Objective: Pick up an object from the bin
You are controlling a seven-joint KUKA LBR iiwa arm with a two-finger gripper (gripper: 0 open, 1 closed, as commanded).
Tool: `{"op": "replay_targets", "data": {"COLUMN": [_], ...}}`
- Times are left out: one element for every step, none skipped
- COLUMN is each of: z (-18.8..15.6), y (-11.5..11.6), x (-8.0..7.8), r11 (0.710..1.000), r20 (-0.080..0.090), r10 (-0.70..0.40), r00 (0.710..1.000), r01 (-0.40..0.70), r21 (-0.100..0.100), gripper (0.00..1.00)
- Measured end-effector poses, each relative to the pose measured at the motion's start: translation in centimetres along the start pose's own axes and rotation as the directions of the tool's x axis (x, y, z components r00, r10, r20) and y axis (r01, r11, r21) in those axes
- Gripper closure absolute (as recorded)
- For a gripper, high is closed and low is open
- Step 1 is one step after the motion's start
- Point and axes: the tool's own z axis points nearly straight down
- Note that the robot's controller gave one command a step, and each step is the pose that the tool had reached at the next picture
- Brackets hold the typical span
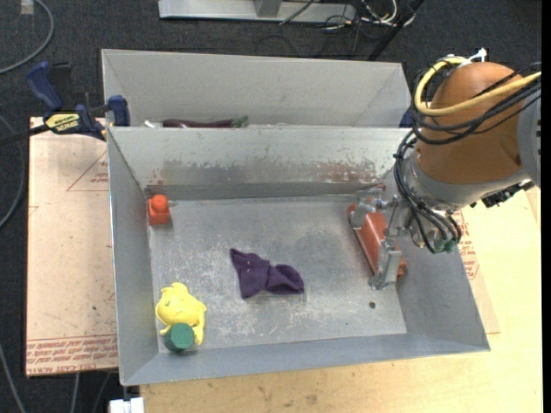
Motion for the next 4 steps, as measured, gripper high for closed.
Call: {"op": "replay_targets", "data": {"z": [-0.4,-2.3,0.0,4.4], "y": [0.0,4.7,6.8,8.1], "x": [-0.1,2.6,-0.2,-0.1], "r11": [1.0,0.999,0.996,0.964], "r20": [0.008,0.001,0.014,0.008], "r10": [-0.001,0.035,-0.092,-0.265], "r00": [1.0,0.999,0.996,0.964], "r01": [0.001,-0.035,0.092,0.265], "r21": [0.001,0.001,-0.001,0.002], "gripper": [0.0,0.0,0.0,0.0]}}
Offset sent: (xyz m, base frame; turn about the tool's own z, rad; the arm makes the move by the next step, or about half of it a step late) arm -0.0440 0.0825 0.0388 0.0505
